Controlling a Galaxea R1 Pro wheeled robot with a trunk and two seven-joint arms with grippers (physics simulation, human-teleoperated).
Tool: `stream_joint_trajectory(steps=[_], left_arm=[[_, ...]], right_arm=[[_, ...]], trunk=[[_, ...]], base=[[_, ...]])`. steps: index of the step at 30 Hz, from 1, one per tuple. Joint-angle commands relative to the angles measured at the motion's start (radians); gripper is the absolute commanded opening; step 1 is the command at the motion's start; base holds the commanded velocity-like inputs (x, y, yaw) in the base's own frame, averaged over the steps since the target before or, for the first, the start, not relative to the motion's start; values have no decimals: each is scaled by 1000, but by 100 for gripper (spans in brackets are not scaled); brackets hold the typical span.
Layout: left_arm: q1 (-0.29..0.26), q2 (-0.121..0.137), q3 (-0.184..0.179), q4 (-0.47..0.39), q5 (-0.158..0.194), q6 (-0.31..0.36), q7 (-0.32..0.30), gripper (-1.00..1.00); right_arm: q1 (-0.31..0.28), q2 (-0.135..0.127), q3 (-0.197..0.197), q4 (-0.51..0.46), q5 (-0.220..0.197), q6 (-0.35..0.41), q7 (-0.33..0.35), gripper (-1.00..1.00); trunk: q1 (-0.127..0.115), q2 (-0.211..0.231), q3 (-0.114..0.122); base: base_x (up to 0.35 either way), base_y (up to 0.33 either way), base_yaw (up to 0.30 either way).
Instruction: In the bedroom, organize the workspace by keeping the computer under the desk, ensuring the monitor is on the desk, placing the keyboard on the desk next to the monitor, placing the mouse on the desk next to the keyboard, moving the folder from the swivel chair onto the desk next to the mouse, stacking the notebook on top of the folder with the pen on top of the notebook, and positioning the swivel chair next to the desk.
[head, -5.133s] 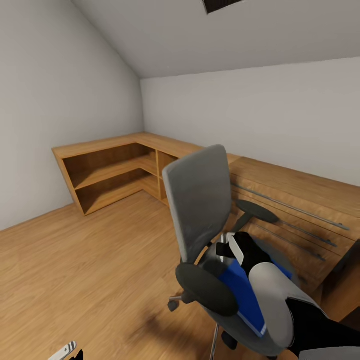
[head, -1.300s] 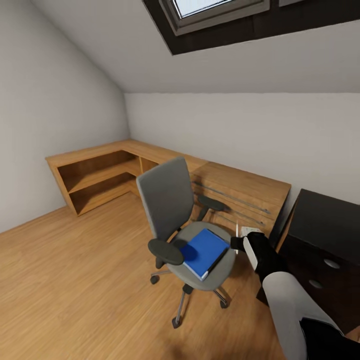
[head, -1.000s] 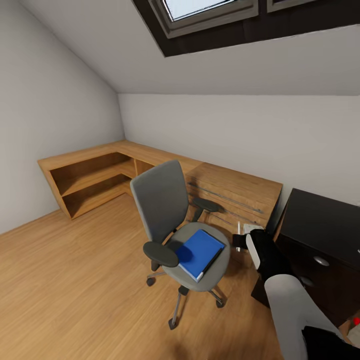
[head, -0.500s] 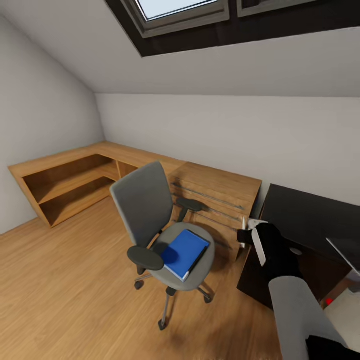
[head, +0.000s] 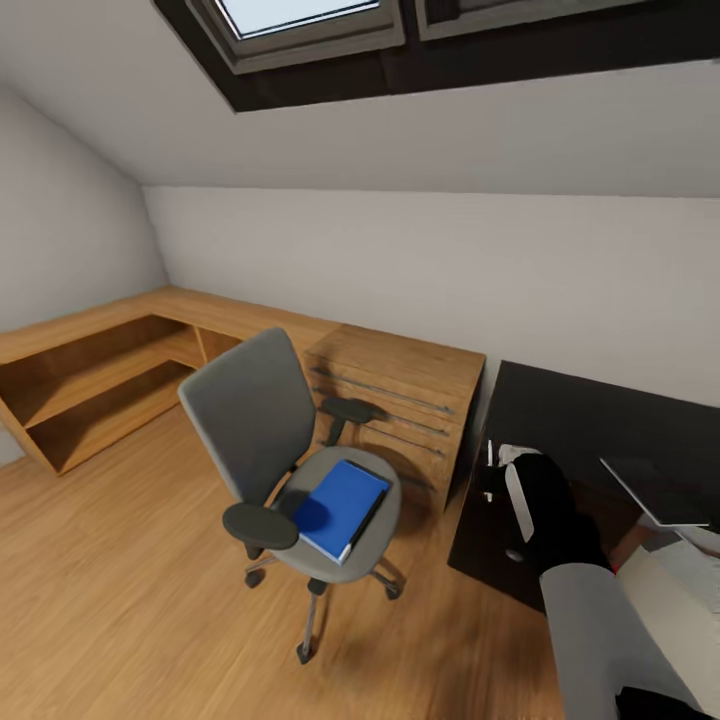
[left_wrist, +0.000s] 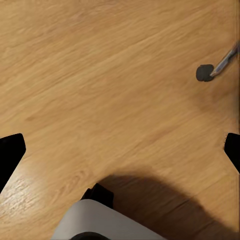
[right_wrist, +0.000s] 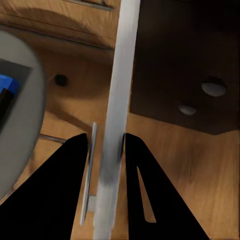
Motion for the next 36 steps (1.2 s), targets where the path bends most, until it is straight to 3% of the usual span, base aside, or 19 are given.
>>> stream_joint_trajectory(steps=[1, 20, 36], left_arm=[[0, 0, 0, 0, 9, -2, -3, 100], [0, 0, 0, 0, 9, -3, -3, 100], [0, 0, 0, 0, 9, -3, -3, 100]], right_arm=[[2, 1, -2, -1, 7, 4, 2, -100], [8, -6, -2, -6, 6, 5, 2, -100], [9, -6, -2, -5, 8, 5, 2, -100]], trunk=[[-4, 7, 1], [-77, 140, 46], [-138, 252, 94]], base=[[0, 0, -221], [0, 0, -199], [0, 0, -17]])
